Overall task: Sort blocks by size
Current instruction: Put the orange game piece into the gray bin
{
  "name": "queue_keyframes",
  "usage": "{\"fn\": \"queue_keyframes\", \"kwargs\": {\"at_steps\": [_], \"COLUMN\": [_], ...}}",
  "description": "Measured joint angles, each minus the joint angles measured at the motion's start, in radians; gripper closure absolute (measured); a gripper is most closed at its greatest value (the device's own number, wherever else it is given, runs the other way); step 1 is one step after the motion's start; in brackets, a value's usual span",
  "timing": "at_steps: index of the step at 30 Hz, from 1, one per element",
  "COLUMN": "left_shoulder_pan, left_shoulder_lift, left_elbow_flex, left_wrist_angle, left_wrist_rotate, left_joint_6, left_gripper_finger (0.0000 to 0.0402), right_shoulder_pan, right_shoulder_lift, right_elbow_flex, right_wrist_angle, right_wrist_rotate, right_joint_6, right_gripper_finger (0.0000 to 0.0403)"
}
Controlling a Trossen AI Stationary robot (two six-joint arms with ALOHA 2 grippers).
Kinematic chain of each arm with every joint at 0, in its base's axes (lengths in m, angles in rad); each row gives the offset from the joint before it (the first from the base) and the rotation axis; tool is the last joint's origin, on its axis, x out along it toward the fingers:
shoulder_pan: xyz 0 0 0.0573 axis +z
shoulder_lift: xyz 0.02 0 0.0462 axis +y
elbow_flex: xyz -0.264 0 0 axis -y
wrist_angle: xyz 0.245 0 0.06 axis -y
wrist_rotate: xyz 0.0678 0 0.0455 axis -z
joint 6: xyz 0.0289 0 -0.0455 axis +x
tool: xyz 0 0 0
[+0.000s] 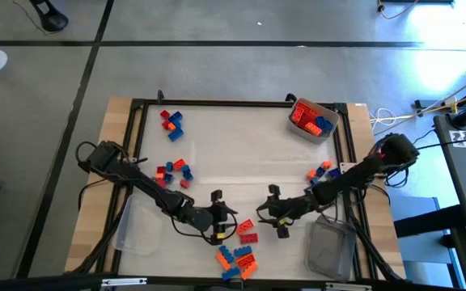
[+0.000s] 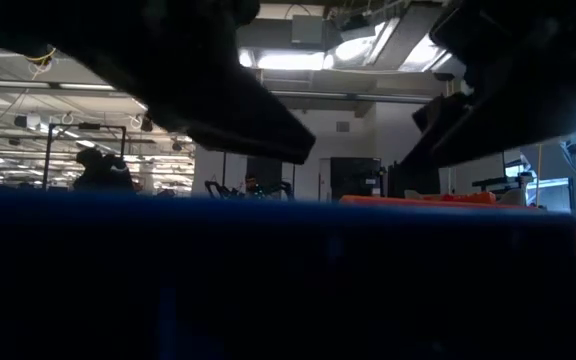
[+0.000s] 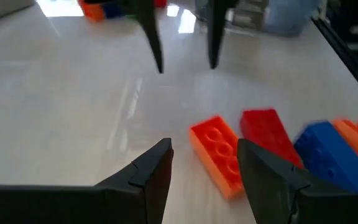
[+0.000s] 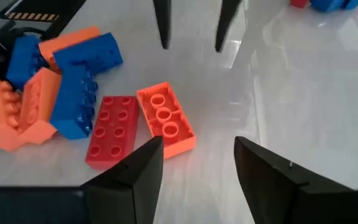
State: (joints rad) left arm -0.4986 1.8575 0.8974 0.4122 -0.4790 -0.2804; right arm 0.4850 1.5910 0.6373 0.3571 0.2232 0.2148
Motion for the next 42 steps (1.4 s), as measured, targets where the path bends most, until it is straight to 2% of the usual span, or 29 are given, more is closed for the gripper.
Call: {"fn": "queue_keyframes", "kwargs": {"at_steps": [8,15,23,26,33,42], "left_shoulder_pan": [-0.004,0.014,0.043,0.044,0.043,0.045], "left_shoulder_lift": [0.038,0.088,0.124,0.123,0.13,0.175], "left_elbow_flex": [0.0,0.0,0.008,0.026,0.047,0.047], "left_wrist_angle": [0.054,0.058,0.098,0.08,0.056,0.045], "left_wrist_rotate": [0.047,0.065,0.153,0.159,0.165,0.153], "left_joint_6": [-0.002,-0.033,-0.05,-0.04,-0.037,-0.054], "left_gripper_finger": [0.0233,0.0233,0.0232,0.0217,0.015,0.0147], "right_shoulder_pan": [0.0,-0.001,-0.001,-0.001,-0.001,-0.001], "right_shoulder_lift": [0.085,0.096,0.096,0.096,0.096,0.096], "right_elbow_flex": [0.0,0.001,0.001,0.001,0.001,0.001], "right_wrist_angle": [0.069,0.125,0.141,0.143,0.138,0.141], "right_wrist_rotate": [-0.007,-0.015,-0.019,-0.019,-0.022,-0.021], "right_joint_6": [0.001,-0.012,-0.014,-0.014,-0.014,-0.014], "right_gripper_finger": [0.0207,0.0207,0.0207,0.0207,0.0207,0.0207]}}
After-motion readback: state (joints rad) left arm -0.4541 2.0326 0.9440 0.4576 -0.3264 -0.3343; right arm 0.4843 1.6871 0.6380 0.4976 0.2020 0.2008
